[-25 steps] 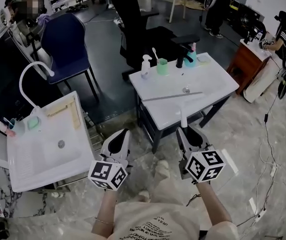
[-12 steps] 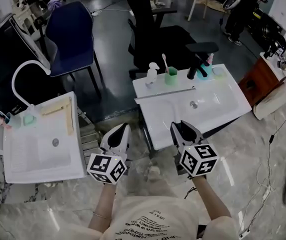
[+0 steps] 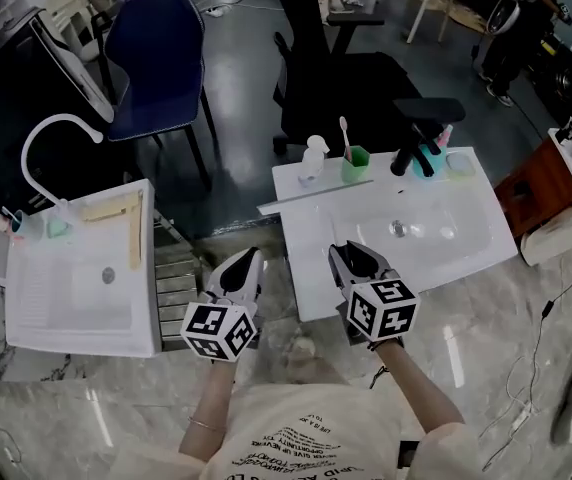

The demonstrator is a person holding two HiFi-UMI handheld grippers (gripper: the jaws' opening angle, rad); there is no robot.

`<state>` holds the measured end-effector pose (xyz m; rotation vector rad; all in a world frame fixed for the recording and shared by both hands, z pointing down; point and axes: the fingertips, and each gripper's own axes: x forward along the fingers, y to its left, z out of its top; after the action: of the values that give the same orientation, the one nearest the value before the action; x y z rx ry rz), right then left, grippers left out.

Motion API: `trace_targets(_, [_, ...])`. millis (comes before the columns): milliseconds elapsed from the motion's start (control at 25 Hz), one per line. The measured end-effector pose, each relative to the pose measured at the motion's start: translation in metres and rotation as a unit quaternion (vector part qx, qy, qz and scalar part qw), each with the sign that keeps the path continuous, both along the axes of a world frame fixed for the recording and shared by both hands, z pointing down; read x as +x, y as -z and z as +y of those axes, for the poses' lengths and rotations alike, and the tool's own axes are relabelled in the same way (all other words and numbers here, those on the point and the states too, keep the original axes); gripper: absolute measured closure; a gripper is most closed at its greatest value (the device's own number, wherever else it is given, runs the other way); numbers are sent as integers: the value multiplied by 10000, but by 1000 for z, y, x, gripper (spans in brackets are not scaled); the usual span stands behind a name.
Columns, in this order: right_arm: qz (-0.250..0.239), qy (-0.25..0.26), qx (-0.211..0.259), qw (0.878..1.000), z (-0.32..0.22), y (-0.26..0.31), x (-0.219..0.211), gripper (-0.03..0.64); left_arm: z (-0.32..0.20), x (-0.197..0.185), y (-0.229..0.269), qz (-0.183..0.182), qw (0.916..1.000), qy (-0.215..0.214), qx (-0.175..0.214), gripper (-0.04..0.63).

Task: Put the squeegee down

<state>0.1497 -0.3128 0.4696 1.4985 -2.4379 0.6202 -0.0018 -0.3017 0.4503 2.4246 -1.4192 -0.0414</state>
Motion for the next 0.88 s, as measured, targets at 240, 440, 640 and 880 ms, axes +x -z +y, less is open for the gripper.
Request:
trace_targets(240, [185,371,-397,9984,-21,-37,-14,522,-14,2,-28,32,9991,265,-324,572])
trace_targets(440, [508,511,-633,9954,-35,-65,-25,522,-24,2,-50,87,9973,434,-590,572])
trace_targets(640, [586,441,-850,9937,-43,-83,-28,522,-30,5,-68,167,9951,465,-856,572])
trace_targets(880, [654,357,-1121,9909,-44,-100,-28,522,-30,10,-86,189,9926,356,-1147,572])
